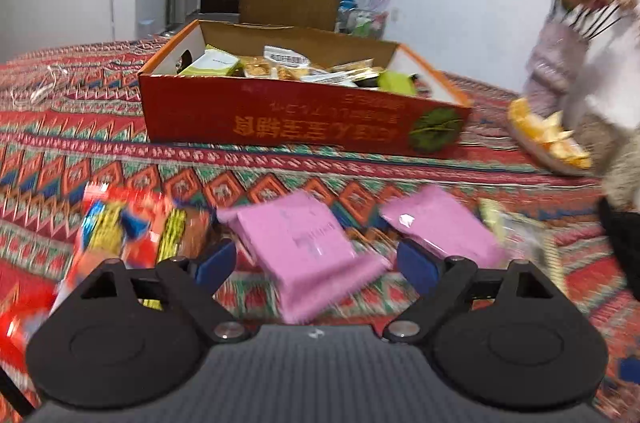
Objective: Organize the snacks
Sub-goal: 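Grasp a pink packet with the left tool while the right tool grasps another pink packet, then carry both pink packets into the orange box and open both tools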
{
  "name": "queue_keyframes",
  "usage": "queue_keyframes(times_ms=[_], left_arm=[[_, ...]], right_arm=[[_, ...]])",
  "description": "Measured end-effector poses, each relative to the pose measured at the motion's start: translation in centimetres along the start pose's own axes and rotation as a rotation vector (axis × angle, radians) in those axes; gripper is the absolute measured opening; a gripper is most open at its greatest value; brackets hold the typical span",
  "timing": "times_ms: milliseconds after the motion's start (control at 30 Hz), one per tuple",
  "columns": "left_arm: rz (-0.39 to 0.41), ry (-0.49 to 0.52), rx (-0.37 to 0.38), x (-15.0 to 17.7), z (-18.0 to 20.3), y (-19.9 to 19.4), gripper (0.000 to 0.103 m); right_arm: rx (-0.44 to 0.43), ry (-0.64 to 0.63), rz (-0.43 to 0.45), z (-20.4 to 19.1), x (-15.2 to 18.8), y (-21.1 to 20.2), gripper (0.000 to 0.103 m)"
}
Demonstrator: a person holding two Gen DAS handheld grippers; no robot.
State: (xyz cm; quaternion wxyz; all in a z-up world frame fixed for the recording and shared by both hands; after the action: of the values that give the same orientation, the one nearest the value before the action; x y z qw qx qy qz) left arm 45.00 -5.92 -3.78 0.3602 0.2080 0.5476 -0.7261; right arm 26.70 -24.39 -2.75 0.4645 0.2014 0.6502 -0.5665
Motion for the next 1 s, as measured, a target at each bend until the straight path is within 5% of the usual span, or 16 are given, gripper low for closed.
queue_keyframes(times_ms=[267,433,500,633,733,1000], left_arm=[[0.023,0.02,-0.024,-0.5,-0.5,3.8,0.088],[0.051,0.048,-0.002,-0.4,-1.4,3.0,0.066],[0.059,0.038,0.004,-0.5,-1.6,3.1,0.066],[0.066,0.05,-0.018,-0.6,-1.3,3.2,0.064],[0.071,0.074,-0.028,-0.5,-1.1,3.1,0.063],[0.061,0.086,-0.017,-0.2,-0.8,2.9,0.062]], right_arm=[[-0.018,-0.076,0.015,2.4,-4.3,5.4,0.088],[-0.086,-0.147,-0.047,3.0,-6.9,12.0,0.086],[-0.139,-0.179,-0.074,2.8,-7.4,14.5,0.085],[-0.189,-0.151,-0.118,3.1,-7.2,18.3,0.071],[-0.179,-0.143,-0.103,3.0,-6.9,18.6,0.062],[-0.139,-0.142,-0.075,3.0,-6.7,18.0,0.061]])
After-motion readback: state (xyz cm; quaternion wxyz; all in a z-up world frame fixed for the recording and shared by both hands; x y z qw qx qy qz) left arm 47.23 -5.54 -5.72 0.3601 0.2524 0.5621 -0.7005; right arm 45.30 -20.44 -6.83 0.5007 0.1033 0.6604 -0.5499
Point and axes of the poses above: each gripper's, at about its wrist camera, not at the fingertips, and y roughly the way its jaws point, z to its right, x to its underside, the point moved 6 cm from there along y, roughly the way its jaws point, and after that the axes turned 14 degrees about -y, right-handed, at the moved point
